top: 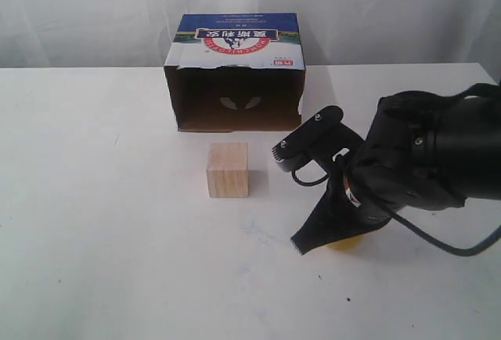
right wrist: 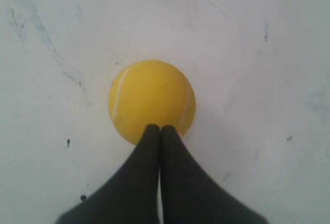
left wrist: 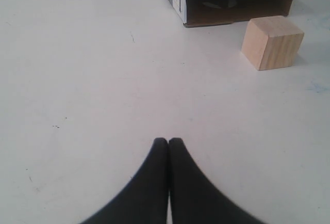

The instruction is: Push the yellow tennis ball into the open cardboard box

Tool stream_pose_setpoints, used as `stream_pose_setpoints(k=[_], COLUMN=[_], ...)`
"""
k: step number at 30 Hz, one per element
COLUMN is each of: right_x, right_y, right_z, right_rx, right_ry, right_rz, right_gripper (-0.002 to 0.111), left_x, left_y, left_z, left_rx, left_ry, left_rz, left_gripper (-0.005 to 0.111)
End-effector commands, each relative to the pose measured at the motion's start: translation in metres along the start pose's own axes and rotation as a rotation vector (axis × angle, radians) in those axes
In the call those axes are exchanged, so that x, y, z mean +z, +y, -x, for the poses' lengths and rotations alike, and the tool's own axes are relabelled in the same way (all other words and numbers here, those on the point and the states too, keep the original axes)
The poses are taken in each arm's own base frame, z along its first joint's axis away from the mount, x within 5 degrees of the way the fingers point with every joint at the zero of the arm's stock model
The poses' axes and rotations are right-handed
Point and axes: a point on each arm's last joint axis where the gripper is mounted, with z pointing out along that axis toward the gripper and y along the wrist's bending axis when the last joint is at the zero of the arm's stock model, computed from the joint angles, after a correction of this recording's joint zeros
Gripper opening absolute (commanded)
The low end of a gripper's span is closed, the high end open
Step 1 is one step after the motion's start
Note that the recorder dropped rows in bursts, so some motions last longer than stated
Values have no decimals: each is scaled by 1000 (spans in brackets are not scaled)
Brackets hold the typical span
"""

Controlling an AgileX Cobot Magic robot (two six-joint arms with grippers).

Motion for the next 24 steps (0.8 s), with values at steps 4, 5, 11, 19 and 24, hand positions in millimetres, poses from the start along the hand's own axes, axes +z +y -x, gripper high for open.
stream_pose_setpoints(k=[4,5,11,19,24], right_x=[20,23,41,74,114], right_y=[-14,-17,-45,-63,-84], right_z=[12,13,18,31,37], right_rx=[50,53,87,124,182], right_ry=[-129,-136,-136,-293,-223], right_rz=[56,53,-6,86,50], right_gripper=[0,0,0,0,0], left_x=[0,0,0,0,0], left_y=[-1,-1,-1,-1,-1], left_z=[-1,-1,-1,-1,-1], left_rx=[-9,-9,-9,-9,-9], left_ry=[0,0,0,0,0], left_rz=[-8,-8,-8,-8,-8], left_gripper=[0,0,0,0,0])
